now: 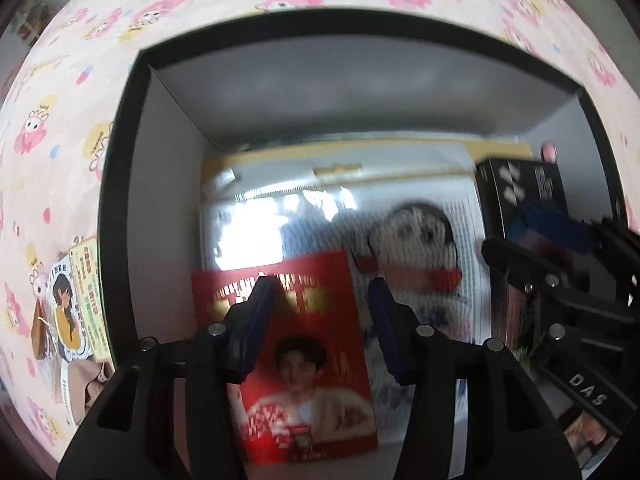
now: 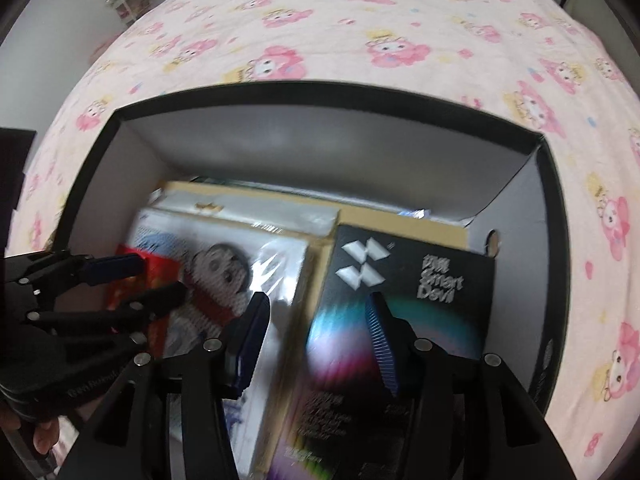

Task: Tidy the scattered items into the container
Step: 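Lower the red card into the box in front of the bead kit, then open the left gripper and lift both grippers away from the box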

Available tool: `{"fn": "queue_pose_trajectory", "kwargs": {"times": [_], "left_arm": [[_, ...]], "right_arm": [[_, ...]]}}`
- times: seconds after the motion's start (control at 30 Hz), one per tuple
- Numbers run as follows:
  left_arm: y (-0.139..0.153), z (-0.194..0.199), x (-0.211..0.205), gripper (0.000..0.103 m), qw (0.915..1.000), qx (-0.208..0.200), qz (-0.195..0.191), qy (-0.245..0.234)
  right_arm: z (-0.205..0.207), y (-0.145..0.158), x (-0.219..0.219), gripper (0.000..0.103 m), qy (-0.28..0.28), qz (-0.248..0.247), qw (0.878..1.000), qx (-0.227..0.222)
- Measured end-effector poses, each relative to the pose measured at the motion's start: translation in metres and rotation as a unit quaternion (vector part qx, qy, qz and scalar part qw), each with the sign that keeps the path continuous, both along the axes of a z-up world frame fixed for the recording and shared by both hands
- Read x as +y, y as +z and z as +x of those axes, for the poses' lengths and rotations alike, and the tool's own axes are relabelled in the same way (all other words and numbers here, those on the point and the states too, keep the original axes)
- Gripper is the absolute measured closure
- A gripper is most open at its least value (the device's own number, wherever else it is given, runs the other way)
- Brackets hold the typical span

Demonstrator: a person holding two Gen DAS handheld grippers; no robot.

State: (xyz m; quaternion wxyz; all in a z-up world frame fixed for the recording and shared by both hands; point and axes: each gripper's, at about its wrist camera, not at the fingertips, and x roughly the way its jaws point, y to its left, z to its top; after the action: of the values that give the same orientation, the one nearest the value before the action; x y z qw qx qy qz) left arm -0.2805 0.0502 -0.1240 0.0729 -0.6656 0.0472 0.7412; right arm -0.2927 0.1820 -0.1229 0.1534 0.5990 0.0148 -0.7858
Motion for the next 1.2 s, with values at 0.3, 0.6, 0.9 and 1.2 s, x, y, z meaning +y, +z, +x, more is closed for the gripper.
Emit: {"fn": "queue_pose_trajectory", "kwargs": {"times": [0.3,0.6,0.9,1.2], "left_arm": [[0.0,0.016,0.003,0.036,0.9998,0.001,0.016,0.011],[0.065,0.061,-0.014,0.039,0.9805,0.157,0.103,0.058],[0.107,0.139,-0.012,0.036,0.9575,0.248,0.141,0.044],[0.129,0.191,-0.002,0.031,0.9543,0.268,0.131,0.004]], "right_arm": [[0.025,0.014,0.024,0.057,-0.04,-0.026,0.999,0.004],[0.073,0.071,0.036,0.057,-0.084,-0.041,0.989,0.114],[0.148,0.091,0.038,0.057,-0.127,-0.063,0.975,0.173],[0.196,0.103,0.04,0.054,-0.142,-0.071,0.97,0.186]]}}
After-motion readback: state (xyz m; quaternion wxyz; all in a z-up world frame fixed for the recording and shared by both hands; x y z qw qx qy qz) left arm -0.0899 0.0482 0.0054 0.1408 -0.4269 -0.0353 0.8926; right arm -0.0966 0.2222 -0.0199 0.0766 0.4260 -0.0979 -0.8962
